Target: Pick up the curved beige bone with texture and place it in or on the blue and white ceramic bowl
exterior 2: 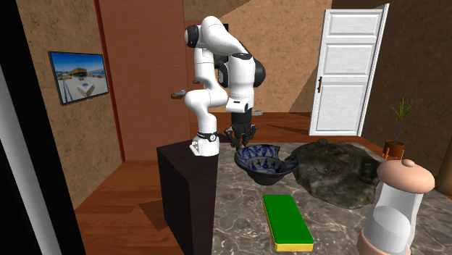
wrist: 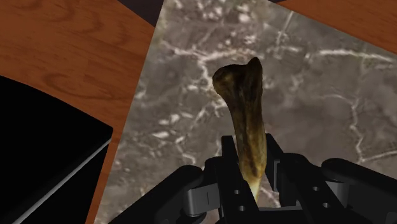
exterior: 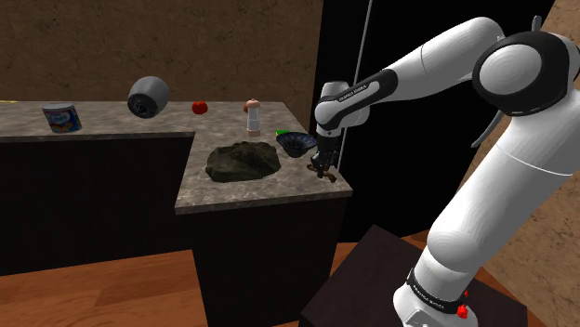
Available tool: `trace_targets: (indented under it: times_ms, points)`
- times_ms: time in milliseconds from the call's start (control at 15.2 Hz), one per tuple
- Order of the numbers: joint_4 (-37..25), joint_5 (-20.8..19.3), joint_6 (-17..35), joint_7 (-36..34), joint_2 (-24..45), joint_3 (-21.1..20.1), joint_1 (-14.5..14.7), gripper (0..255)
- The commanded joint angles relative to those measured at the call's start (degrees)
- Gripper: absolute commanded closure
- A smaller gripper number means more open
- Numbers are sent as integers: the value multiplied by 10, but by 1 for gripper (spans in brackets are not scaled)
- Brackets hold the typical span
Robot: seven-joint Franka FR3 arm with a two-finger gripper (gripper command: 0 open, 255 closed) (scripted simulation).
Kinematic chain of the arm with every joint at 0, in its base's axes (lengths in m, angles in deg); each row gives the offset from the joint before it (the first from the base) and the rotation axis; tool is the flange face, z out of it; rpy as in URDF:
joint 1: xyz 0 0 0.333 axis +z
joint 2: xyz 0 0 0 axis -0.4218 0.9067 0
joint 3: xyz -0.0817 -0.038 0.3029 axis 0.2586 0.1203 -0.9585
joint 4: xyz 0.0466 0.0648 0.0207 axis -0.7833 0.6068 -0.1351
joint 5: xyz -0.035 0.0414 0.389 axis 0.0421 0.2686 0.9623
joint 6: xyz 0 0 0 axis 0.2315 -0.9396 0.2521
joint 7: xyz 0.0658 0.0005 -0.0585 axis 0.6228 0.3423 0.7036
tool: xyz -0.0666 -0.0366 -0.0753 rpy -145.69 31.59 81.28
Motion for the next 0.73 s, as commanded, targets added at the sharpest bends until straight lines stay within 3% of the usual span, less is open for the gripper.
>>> trace_targets:
  times_ms: [0,330,660]
  points:
    - [0,0,0,0,0,0,0,255]
    - [0,0,0,0,0,0,0,255]
    - [-20,-3,-40,-3,-19,-1,0,255]
